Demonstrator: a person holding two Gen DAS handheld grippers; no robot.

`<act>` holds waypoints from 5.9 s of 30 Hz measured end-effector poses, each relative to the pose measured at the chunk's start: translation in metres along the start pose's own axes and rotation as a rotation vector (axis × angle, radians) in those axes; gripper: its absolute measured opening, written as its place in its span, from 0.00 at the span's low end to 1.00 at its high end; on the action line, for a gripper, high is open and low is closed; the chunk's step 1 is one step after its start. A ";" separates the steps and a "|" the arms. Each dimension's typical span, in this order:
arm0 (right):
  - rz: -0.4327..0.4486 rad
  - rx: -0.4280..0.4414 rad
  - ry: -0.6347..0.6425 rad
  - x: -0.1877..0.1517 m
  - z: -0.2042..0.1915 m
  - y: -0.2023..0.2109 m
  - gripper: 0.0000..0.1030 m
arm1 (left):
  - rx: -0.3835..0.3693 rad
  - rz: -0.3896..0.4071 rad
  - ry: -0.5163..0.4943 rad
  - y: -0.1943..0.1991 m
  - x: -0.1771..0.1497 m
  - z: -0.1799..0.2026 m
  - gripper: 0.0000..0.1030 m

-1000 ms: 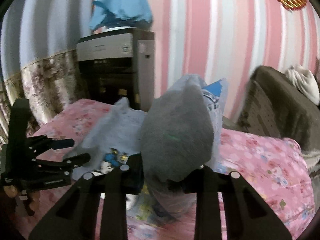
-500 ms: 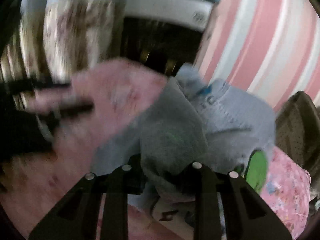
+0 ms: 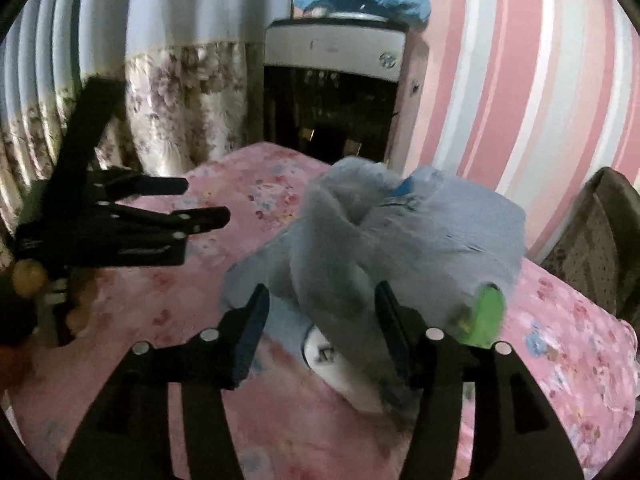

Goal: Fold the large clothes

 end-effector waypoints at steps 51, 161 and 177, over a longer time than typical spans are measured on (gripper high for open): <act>0.024 0.030 -0.399 -0.061 0.129 -0.026 0.62 | 0.031 -0.044 -0.190 -0.012 0.044 0.082 0.93; 0.309 -0.239 -0.379 -0.234 0.097 0.178 0.98 | 0.018 0.299 0.027 0.153 -0.156 0.171 0.97; 0.402 -0.317 -0.408 -0.242 0.082 0.179 0.98 | 0.091 0.401 0.001 0.150 -0.176 0.187 0.97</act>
Point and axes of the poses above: each gripper's, at about its wrist camera, not at the fingertips, and y roughly against the way its jaws point, z to its right, x to its top, the point moved 4 cm from there along -y, roughly the way its jaws point, and after that the axes turned 11 degrees about -z, right-handed, at the moved point
